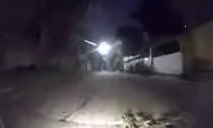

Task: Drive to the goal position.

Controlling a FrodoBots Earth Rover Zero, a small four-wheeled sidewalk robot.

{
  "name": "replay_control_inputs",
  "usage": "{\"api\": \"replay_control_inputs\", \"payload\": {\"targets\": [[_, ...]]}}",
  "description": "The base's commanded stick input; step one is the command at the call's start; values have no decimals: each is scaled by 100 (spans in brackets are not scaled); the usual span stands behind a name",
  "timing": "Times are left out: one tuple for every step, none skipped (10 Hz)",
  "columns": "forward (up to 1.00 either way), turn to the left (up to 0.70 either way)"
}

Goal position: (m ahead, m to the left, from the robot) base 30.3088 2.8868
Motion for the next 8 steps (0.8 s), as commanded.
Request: {"api": "replay_control_inputs", "payload": {"targets": [[100,0],[100,0],[100,0],[100,0],[100,0],[100,0],[100,0],[100,0]]}}
